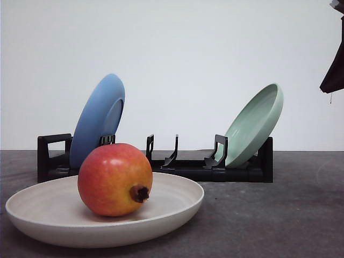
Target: Place pomegranate in white plate
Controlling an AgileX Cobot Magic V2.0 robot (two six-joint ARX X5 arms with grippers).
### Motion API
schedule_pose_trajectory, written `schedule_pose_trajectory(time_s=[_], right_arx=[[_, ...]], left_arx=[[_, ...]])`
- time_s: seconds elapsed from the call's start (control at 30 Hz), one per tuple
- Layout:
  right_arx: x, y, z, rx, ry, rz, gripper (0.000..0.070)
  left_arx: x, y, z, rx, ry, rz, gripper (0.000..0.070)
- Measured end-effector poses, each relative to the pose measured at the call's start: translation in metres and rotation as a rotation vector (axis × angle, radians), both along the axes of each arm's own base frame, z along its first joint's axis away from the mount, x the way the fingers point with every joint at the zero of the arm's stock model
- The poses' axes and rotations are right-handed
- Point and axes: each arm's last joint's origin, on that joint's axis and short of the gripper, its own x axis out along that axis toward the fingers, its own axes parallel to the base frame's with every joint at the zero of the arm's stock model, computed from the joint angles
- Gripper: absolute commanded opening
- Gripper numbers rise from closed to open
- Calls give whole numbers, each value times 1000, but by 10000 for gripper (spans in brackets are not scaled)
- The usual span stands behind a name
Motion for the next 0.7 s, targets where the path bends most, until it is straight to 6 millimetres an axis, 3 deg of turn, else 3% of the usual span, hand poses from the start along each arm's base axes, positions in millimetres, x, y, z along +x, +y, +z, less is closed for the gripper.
schedule_pose_trajectory(time_s=[0.2,0.5,0.7], right_arx=[[0,0,0,-1,-1,1,17],[0,0,0,-1,-1,1,17],[0,0,0,-1,-1,1,17]], left_arx=[[-5,1,-5,-13,-77,2,0],[-23,16,-72,-51,-266,105,0],[-35,24,-98,-49,-347,190,0]])
